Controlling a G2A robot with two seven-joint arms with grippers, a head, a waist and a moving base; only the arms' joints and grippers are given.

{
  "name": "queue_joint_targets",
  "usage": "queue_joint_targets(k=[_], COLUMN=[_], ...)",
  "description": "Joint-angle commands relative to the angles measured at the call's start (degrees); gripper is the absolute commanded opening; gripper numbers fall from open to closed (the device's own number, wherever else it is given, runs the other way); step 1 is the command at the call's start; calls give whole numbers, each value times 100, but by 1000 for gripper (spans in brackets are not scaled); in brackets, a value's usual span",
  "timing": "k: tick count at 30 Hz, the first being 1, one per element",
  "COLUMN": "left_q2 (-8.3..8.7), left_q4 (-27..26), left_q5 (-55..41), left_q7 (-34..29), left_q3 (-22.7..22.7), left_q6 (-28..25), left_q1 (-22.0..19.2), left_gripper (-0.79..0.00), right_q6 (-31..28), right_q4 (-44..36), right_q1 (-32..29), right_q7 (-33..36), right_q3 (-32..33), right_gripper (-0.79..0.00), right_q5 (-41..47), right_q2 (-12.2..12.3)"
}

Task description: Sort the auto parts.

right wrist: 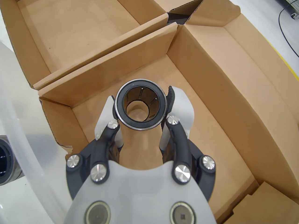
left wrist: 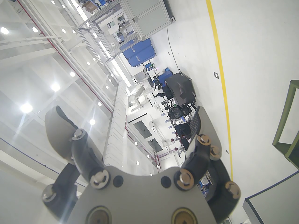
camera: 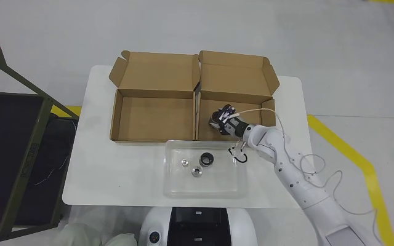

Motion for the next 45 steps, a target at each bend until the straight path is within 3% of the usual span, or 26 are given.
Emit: queue_joint_targets(k=[1, 13, 25, 36, 45], left_q2=[0, 0, 0, 0, 0], left_q4=[0, 0, 0, 0, 0], left_q5=[0, 0, 0, 0, 0], left_q7=[0, 0, 0, 0, 0], left_q3=[0, 0, 0, 0, 0], left_q6=[0, 0, 0, 0, 0], left_q1=[0, 0, 0, 0, 0], left_gripper=[0, 0, 0, 0, 0], right_q6=[11, -14, -50, -207, -462], right_q4=[27, 133, 19, -746, -1908], right_q1=[16, 86, 95, -125, -654], right_q7=[4, 53, 141, 175, 398], right_q3=[-21, -78, -19, 352, 698], right_gripper=[-634, -502, -246, -234, -203], right_q5=[5, 4, 12, 203, 368], right_q2=[-12, -58, -66, 19, 141])
